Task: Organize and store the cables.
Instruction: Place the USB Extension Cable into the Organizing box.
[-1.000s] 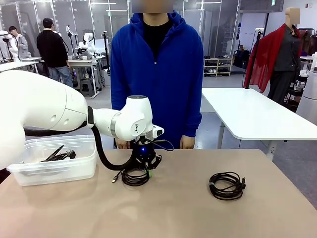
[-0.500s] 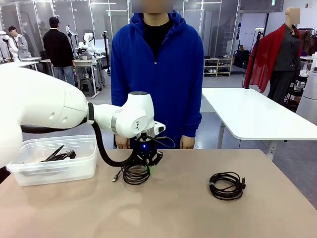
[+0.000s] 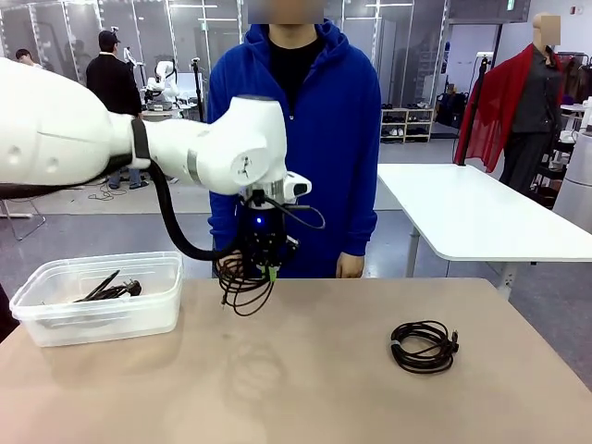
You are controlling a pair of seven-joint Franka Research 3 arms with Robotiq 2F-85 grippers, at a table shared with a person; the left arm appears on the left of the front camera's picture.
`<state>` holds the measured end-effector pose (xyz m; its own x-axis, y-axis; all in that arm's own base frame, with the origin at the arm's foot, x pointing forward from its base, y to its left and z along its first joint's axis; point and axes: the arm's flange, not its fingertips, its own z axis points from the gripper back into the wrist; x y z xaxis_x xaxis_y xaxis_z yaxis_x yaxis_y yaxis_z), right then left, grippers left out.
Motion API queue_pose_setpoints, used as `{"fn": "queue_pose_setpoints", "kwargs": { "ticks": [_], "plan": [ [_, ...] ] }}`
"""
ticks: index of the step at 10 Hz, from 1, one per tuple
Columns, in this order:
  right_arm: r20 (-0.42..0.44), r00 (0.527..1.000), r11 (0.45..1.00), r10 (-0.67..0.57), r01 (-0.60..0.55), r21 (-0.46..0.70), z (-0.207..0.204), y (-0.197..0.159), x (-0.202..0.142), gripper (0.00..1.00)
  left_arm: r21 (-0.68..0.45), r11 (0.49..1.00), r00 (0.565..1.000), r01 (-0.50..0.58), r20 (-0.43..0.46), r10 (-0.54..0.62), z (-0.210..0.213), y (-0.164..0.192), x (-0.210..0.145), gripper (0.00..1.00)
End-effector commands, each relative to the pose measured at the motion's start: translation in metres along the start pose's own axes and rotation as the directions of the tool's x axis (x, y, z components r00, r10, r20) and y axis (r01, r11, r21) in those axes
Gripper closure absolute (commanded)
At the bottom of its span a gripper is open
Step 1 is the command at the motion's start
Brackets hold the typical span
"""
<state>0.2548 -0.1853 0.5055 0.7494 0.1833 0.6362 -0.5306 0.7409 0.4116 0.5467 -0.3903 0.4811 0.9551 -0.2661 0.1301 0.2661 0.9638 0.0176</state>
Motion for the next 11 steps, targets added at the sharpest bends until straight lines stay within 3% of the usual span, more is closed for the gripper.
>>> {"fn": "queue_pose_setpoints", "kwargs": {
  "ticks": [1,4,5,8,11],
  "plan": [
    [0.012,1.000,1.000,0.014,-0.014,0.009,0.001,0.000,0.000,0.00,0.054,0.997,0.998,0.061,0.022,-0.062,0.014,0.007,-0.023,1.00],
    [0.012,1.000,1.000,0.014,-0.014,0.009,0.001,0.000,0.000,0.00,0.113,0.984,0.989,0.137,0.046,-0.143,0.050,0.012,-0.045,1.00],
    [0.012,1.000,1.000,0.014,-0.014,0.009,0.001,0.000,0.000,0.00,0.146,0.961,0.970,0.235,0.020,-0.240,0.063,0.021,-0.053,1.00],
    [0.012,1.000,1.000,0.014,-0.014,0.009,0.001,0.000,0.000,0.00,0.110,0.942,0.944,0.317,0.058,-0.324,0.107,0.074,-0.085,1.00],
    [0.012,1.000,1.000,0.014,-0.014,0.009,0.001,0.000,0.000,0.00,0.186,0.965,0.975,0.183,0.095,-0.203,0.129,0.122,-0.127,1.00]
  ]
}}
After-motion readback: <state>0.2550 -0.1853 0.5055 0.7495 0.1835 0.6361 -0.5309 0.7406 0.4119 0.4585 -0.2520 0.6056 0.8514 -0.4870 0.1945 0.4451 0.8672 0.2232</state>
